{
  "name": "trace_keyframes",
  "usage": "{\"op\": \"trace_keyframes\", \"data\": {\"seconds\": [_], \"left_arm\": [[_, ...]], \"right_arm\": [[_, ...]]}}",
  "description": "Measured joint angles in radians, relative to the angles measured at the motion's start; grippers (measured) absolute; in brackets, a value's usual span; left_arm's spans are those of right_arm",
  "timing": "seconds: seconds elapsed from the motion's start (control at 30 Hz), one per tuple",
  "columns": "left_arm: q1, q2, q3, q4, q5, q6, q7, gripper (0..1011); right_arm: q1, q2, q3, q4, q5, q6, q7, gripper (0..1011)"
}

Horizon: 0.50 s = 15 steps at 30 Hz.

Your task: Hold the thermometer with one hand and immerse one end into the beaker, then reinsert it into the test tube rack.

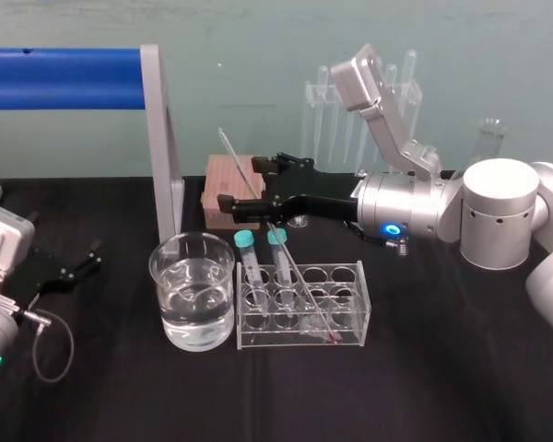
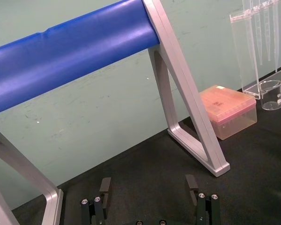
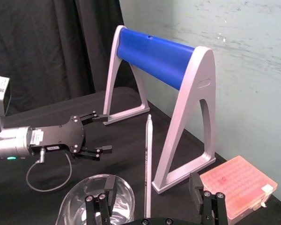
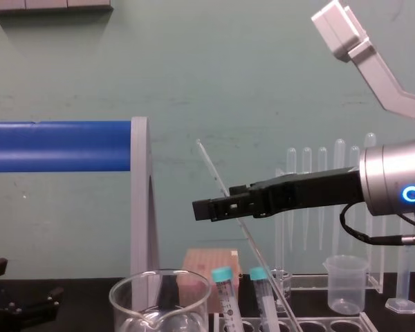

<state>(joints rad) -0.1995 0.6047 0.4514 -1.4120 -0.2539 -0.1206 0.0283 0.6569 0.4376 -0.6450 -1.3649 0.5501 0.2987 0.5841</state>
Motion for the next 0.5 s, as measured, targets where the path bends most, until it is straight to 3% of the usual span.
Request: {"op": "trace_keyframes", "data": {"seconds": [0.4, 0.5], "left_arm": [[0.0, 0.0, 0.0, 0.0, 0.0, 0.0, 0.0, 1008], [0.0, 0.0, 0.0, 0.0, 0.0, 0.0, 0.0, 1008]], "right_arm": [[0.001, 0.0, -0.001, 0.002, -0.003, 0.0, -0.001, 1000], [0.001, 0.0, 0.0, 0.001, -0.002, 0.0, -0.001, 948]]}}
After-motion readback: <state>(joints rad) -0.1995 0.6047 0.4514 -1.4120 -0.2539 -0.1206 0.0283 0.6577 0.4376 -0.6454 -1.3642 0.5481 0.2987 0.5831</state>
